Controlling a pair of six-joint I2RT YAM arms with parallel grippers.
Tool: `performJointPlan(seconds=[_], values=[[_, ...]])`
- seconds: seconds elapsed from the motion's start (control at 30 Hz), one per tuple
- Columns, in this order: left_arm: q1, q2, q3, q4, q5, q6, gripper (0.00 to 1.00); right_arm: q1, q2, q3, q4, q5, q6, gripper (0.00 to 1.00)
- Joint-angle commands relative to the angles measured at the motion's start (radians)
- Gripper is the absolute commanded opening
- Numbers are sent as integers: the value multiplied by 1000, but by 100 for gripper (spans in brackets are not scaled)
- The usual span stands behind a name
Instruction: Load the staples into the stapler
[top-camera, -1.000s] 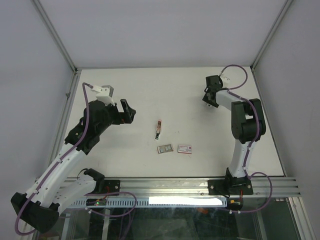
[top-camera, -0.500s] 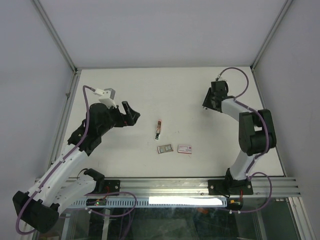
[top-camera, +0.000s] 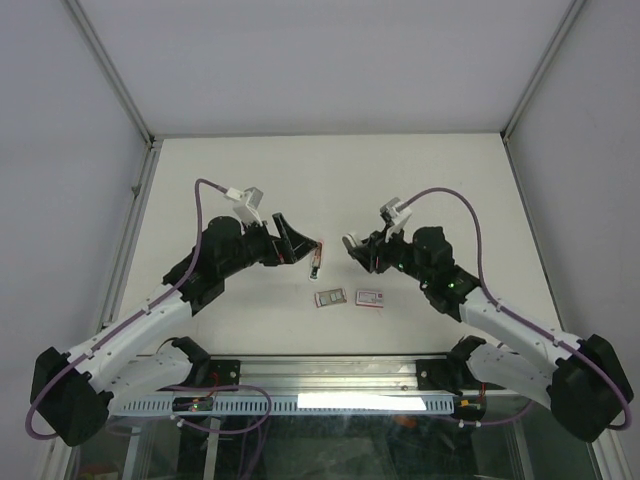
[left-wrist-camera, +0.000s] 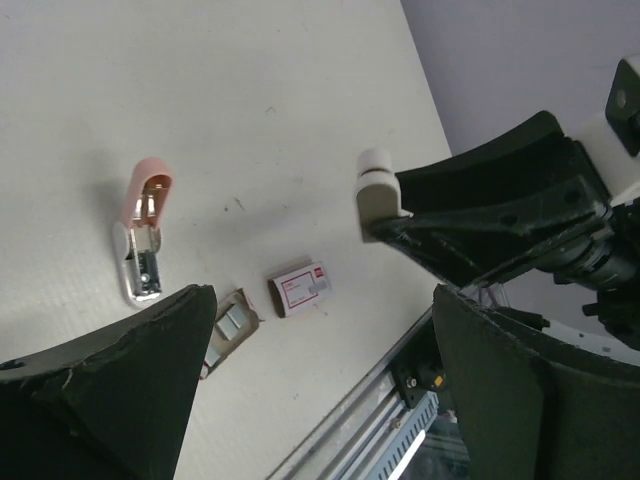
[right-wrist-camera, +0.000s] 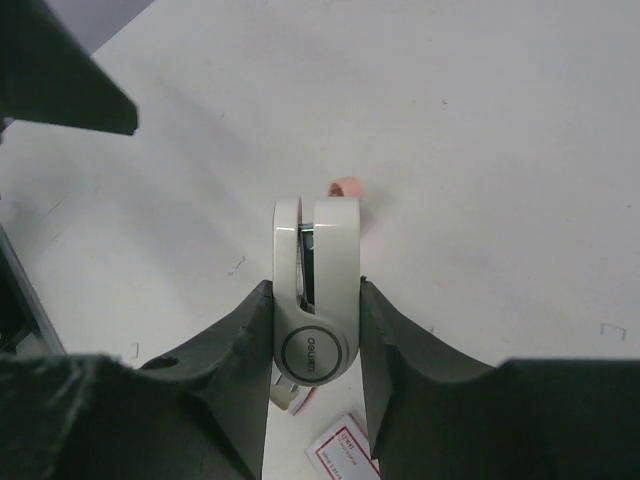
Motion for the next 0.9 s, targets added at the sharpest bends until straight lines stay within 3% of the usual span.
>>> performJointPlan(seconds=[0.0, 0.27, 0.53, 0.87], values=[[-44, 30, -13, 151, 54, -90, 92, 87, -86, -62, 171, -25, -86, 9], [-114, 102, -9, 249, 68, -134, 88, 239, -138, -81, 178, 63, -190, 8], [-163, 166, 12, 267, 78, -139, 63, 290, -111, -67, 181, 118, -218, 7], [-167, 170, -5, 268, 63, -145, 52, 306, -87, -53, 191, 124, -224, 7]])
